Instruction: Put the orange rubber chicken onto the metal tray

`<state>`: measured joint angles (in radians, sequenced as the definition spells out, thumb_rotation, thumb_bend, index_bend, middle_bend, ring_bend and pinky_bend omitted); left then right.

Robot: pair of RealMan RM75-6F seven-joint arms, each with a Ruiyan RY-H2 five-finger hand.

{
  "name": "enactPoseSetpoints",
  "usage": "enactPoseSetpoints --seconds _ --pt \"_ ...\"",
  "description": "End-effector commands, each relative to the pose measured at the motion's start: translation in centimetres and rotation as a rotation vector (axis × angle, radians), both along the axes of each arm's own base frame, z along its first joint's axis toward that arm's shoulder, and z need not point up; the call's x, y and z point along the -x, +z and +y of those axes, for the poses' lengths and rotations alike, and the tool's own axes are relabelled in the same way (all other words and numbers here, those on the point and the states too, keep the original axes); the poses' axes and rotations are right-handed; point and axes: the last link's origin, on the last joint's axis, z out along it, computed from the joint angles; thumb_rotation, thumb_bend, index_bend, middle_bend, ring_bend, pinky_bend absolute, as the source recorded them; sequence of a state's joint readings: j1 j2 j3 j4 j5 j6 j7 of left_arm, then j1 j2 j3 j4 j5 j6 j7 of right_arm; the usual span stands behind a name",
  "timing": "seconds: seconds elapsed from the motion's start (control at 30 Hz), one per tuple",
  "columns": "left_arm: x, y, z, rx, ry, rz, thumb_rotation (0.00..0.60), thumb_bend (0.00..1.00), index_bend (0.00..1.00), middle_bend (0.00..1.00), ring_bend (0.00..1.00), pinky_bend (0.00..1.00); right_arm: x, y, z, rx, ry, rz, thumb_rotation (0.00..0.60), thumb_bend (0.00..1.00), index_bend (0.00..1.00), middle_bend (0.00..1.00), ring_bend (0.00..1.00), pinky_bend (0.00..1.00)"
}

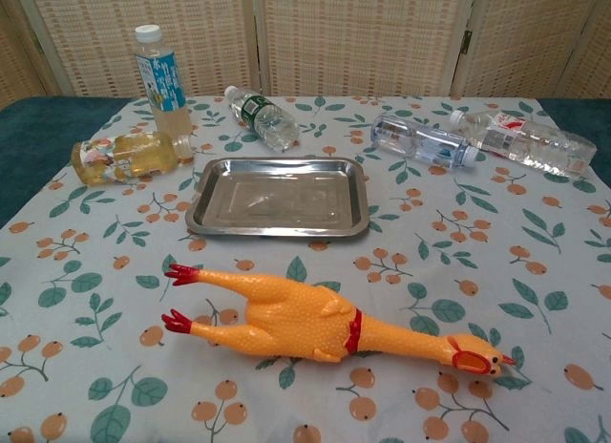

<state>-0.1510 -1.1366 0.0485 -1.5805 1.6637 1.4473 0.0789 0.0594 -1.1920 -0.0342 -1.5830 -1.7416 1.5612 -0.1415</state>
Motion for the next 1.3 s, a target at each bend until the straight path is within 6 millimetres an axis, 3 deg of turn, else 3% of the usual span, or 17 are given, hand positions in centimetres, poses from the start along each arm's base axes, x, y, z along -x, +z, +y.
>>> enactPoseSetpoints --seconds 0.03,0.3,0.57,0.87,1.07,1.3 --pt "-0.1 -0.2 0.0 0.004 -0.004 0.001 0.600 0.47 0.00 0.00 0.00 0.07 0.1 0.0 0.0 -0.002 -0.003 0.000 0.600 0.13 0.00 0.00 0.00 0.00" --pt "-0.3 -0.6 0.2 0.031 -0.006 -0.001 0.600 0.46 0.00 0.00 0.00 0.07 -0.3 -0.3 0.2 -0.082 0.012 -0.060 0.600 0.13 0.00 0.00 0.00 0.00" --pt "0.0 -0.7 0.6 0.043 0.006 0.000 0.600 0.47 0.00 0.00 0.00 0.07 -3.7 -4.8 -2.4 -0.369 0.034 -0.075 0.600 0.13 0.01 0.00 0.00 0.00" --pt "0.1 -0.3 0.4 0.049 0.010 -0.019 0.600 0.47 0.00 0.00 0.00 0.07 -7.9 -10.4 -5.5 -0.515 0.010 -0.069 0.600 0.13 0.19 0.00 0.00 0.00" --pt "0.3 -0.1 0.5 0.056 0.018 -0.033 0.600 0.47 0.00 0.00 0.00 0.07 -9.8 -12.7 -6.2 -0.550 -0.005 -0.088 0.600 0.13 0.25 0.00 0.00 0.01" --pt "0.3 0.3 0.4 0.065 0.013 -0.052 0.600 0.46 0.00 0.00 0.00 0.07 -11.7 -14.4 -6.2 -0.595 -0.015 -0.121 0.600 0.13 0.26 0.00 0.00 0.01"
